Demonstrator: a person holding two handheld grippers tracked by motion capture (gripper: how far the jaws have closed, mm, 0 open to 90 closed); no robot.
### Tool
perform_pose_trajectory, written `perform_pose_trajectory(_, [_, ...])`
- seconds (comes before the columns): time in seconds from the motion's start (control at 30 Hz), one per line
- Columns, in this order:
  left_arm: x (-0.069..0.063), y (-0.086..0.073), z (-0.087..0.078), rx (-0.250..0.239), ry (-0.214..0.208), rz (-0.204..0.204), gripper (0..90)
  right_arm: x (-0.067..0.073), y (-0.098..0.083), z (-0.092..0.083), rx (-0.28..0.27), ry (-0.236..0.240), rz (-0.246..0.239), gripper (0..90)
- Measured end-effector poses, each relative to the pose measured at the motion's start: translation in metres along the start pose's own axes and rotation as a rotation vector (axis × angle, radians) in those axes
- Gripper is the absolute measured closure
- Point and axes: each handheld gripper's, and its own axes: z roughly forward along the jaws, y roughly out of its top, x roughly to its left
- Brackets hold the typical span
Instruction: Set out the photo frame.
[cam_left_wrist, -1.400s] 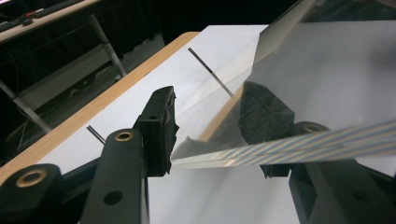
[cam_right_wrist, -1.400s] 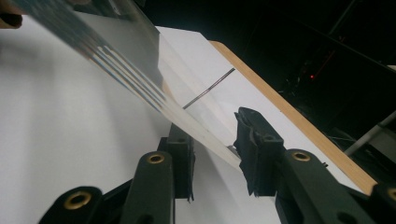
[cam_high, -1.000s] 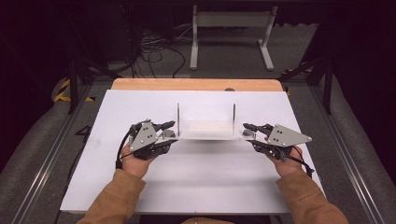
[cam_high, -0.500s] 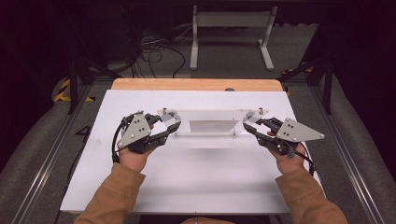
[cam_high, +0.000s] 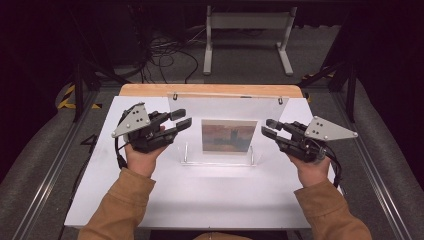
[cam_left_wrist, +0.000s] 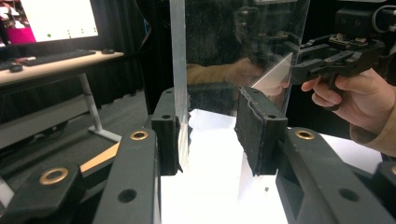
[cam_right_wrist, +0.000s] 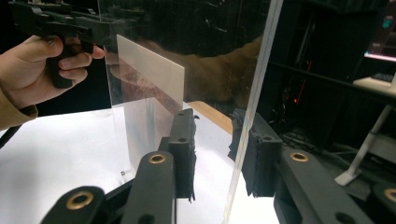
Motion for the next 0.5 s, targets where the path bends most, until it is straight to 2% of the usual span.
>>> perform_pose_trajectory(0.1, [0.008,0.000,0.006,0.008,-0.012,-0.035,62.3,-0.005,0.001,0.002,0.012,0.001,0.050,67.7])
perform_pose_trajectory(0.23, [0.017,-0.001,0.013,0.012,-0.023,-0.081,62.0,-0.011,0.004,0.005,0.014,-0.012,0.072,67.7])
perform_pose_trajectory(0.47, [0.025,-0.004,0.022,0.044,-0.008,-0.095,61.9,-0.025,0.000,0.014,0.030,-0.019,0.105,66.3])
perform_pose_trajectory(0.5, [0.025,-0.005,0.024,0.034,-0.007,-0.099,61.9,-0.026,-0.001,0.015,0.036,-0.021,0.107,66.1])
